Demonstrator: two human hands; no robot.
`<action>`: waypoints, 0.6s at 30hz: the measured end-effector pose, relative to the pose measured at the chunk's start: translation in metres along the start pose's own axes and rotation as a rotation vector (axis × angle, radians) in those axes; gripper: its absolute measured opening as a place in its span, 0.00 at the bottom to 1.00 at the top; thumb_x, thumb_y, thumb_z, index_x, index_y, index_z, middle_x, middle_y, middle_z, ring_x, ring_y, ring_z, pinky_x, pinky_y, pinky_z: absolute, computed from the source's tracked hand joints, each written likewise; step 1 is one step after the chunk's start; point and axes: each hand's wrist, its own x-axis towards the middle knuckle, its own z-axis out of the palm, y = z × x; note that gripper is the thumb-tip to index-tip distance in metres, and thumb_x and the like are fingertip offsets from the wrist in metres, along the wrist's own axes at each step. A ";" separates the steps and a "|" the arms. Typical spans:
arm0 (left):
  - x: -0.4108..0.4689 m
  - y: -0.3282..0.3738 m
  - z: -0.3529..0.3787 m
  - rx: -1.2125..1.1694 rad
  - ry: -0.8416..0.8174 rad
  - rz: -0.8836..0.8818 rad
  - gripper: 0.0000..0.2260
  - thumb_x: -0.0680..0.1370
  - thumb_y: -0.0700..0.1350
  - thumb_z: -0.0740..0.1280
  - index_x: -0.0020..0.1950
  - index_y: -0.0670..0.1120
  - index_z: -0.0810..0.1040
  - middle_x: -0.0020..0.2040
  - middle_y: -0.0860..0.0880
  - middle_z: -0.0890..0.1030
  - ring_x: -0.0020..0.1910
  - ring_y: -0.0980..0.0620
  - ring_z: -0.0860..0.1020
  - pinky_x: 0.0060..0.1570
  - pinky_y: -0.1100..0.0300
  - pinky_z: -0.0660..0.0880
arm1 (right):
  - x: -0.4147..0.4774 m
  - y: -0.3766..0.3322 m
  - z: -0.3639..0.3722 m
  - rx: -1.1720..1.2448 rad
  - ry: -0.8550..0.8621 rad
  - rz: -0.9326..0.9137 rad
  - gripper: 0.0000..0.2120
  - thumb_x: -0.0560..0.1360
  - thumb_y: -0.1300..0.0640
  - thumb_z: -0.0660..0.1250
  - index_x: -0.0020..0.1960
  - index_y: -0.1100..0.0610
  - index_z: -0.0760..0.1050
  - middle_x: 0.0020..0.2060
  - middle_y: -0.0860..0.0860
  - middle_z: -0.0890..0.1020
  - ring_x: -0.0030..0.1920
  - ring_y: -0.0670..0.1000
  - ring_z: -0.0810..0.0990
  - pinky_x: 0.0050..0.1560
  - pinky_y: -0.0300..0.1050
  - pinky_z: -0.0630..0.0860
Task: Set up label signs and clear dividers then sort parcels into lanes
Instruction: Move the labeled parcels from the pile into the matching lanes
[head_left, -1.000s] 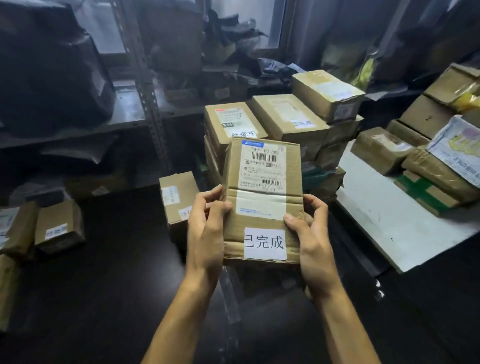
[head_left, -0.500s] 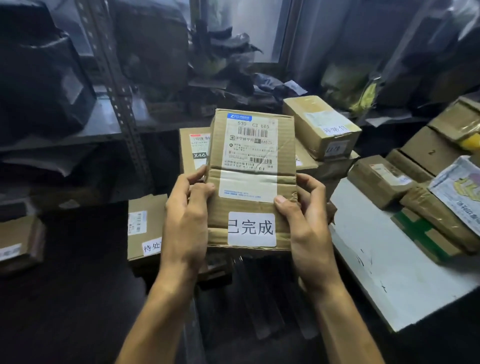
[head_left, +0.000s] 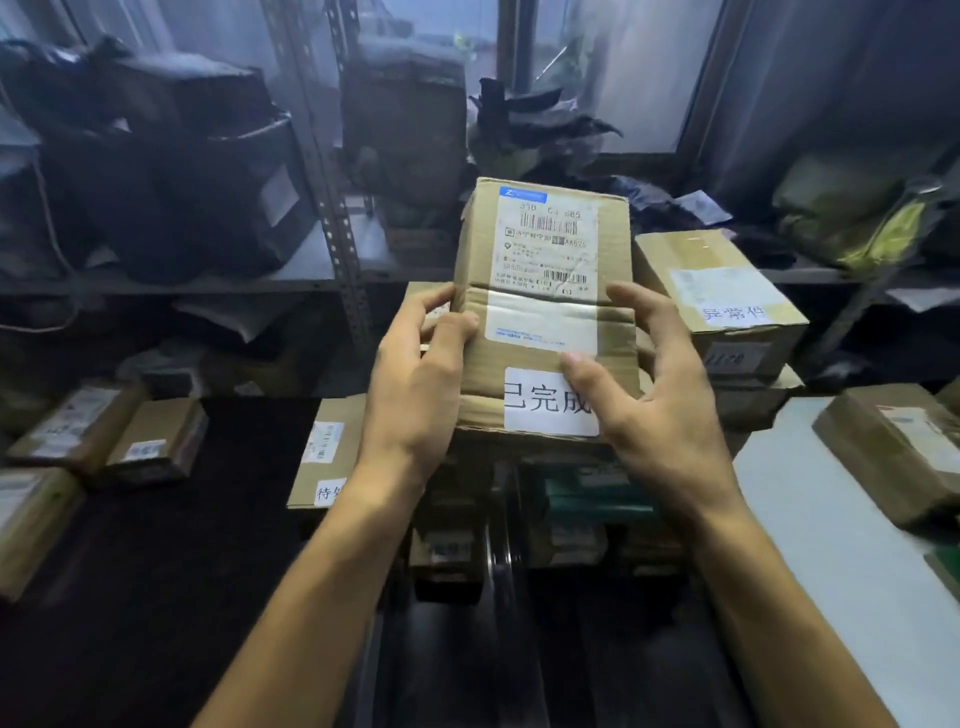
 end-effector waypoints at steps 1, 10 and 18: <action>0.006 0.001 0.007 0.008 0.005 0.001 0.18 0.72 0.54 0.63 0.59 0.52 0.78 0.53 0.52 0.84 0.52 0.54 0.83 0.57 0.46 0.78 | 0.007 0.000 -0.005 -0.074 -0.040 -0.011 0.28 0.70 0.42 0.72 0.68 0.40 0.67 0.63 0.40 0.72 0.63 0.37 0.72 0.65 0.43 0.73; 0.067 0.002 0.052 0.200 -0.144 -0.097 0.20 0.70 0.55 0.63 0.62 0.55 0.73 0.54 0.56 0.82 0.54 0.52 0.81 0.58 0.46 0.76 | 0.083 0.005 -0.011 -0.607 -0.265 -0.033 0.52 0.52 0.23 0.66 0.72 0.39 0.62 0.78 0.57 0.50 0.75 0.62 0.64 0.72 0.57 0.67; 0.083 -0.015 0.070 0.305 -0.275 -0.025 0.30 0.70 0.56 0.62 0.72 0.57 0.66 0.62 0.55 0.79 0.61 0.52 0.77 0.64 0.48 0.73 | 0.109 0.037 -0.022 -0.679 -0.306 0.003 0.51 0.53 0.23 0.62 0.72 0.43 0.67 0.65 0.54 0.67 0.68 0.57 0.65 0.71 0.54 0.65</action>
